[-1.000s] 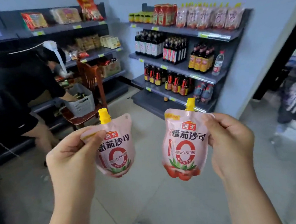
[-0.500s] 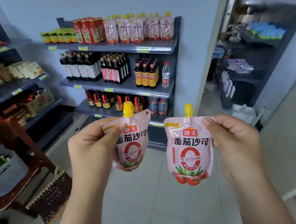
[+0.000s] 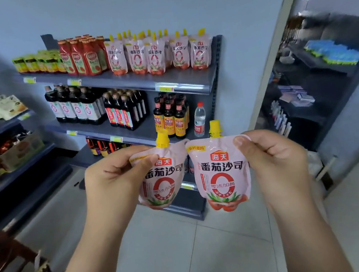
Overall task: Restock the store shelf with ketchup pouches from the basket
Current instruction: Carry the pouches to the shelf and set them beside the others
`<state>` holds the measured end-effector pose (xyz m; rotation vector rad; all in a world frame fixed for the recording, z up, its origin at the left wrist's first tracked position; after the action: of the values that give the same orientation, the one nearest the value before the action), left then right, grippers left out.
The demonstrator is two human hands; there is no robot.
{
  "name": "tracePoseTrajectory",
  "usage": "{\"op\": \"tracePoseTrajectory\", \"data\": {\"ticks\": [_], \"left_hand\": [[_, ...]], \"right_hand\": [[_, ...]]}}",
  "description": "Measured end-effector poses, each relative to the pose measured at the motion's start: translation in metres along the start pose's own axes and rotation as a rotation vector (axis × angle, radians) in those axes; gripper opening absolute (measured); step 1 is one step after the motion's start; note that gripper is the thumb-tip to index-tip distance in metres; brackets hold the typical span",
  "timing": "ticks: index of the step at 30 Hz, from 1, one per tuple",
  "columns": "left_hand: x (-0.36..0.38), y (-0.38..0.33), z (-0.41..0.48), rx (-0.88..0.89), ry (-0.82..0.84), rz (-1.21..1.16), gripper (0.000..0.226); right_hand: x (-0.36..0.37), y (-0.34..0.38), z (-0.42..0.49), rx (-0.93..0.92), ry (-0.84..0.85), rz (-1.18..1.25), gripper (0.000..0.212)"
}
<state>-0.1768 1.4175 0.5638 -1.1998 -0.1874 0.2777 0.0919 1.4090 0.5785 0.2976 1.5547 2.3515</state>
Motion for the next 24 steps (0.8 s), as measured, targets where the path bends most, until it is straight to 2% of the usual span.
{"op": "tracePoseTrajectory", "data": {"ticks": [8,15,20,24], "left_hand": [[0.021,0.033,0.138,0.074,0.065,0.045,0.028],[0.048,0.067,0.27,0.076,0.214,0.019,0.025],[0.088,0.082,0.352,0.114,0.298,0.016,0.027],[0.136,0.086,0.414,0.178,0.394,0.047,0.026]], "right_hand": [[0.075,-0.046,0.11,-0.011,-0.017,-0.03,0.024],[0.139,-0.064,0.197,-0.052,-0.1,-0.07,0.037],[0.161,-0.082,0.261,-0.047,-0.165,-0.122,0.026],[0.171,-0.089,0.323,-0.088,-0.196,-0.115,0.032]]}}
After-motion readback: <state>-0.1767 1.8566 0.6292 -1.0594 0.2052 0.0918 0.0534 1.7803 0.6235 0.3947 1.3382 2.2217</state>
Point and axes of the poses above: each hand's wrist, its own z-axis towards the middle knuckle, its own x-axis out of the palm, y = z × x, the point moved 6 cm from there along z, towards the middle knuckle, and after that the axes turned 2 degrees about -y, right-handed, at the moved point
